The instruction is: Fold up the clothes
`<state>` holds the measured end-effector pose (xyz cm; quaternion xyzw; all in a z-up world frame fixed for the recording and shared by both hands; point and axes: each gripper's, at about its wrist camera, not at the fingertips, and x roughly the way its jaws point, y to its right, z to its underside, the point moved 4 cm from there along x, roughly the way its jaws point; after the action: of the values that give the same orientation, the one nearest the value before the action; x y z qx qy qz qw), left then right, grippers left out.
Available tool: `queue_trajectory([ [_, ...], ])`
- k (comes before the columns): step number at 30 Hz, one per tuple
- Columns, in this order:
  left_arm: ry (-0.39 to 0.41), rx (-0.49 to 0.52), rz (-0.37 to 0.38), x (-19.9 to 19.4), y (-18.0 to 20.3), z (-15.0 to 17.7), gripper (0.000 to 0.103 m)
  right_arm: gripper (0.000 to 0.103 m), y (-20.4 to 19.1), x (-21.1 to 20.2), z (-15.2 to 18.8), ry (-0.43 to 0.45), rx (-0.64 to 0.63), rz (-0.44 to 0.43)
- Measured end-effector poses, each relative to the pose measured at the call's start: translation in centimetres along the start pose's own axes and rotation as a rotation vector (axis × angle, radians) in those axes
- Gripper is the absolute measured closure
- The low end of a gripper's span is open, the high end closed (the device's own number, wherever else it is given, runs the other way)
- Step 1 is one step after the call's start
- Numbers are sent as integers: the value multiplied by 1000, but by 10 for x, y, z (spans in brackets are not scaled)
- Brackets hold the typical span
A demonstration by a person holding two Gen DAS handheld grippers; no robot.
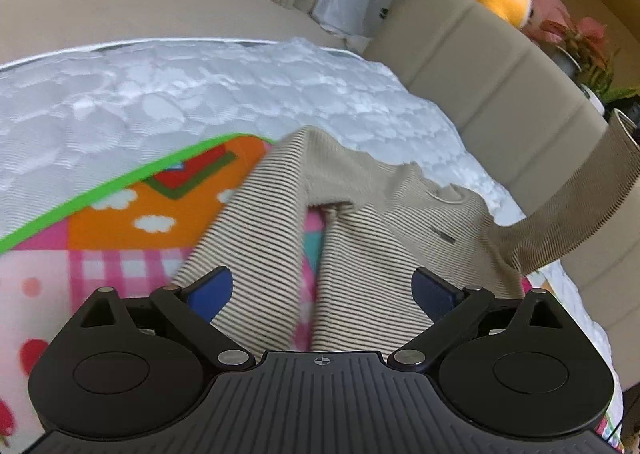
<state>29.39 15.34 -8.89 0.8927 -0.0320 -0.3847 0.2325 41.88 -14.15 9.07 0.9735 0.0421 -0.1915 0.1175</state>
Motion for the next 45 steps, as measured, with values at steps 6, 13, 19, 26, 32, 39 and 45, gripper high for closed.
queue_trajectory([
  [6,9,-91,-34,-12,-32,-15,4,100,-77,33,5,-54,-60,-61],
  [13,14,-135,-36,-15,-57,-29,1,99,-140,67,18,-112,-145,-65],
  [19,-5,-185,-15,-11,-73,-31,1,97,-170,63,25,-137,-180,-110],
  [26,-35,-182,25,-6,-78,-26,1,80,-174,29,58,-196,-118,-194],
  [32,-65,-246,42,-11,-72,-9,8,56,-142,-28,109,-211,113,-284],
  [39,-98,-337,-5,-20,-65,16,28,41,-100,-70,155,-187,206,-332],
  [45,-159,-369,-30,8,-49,35,41,21,-62,-91,198,-159,322,-309],
])
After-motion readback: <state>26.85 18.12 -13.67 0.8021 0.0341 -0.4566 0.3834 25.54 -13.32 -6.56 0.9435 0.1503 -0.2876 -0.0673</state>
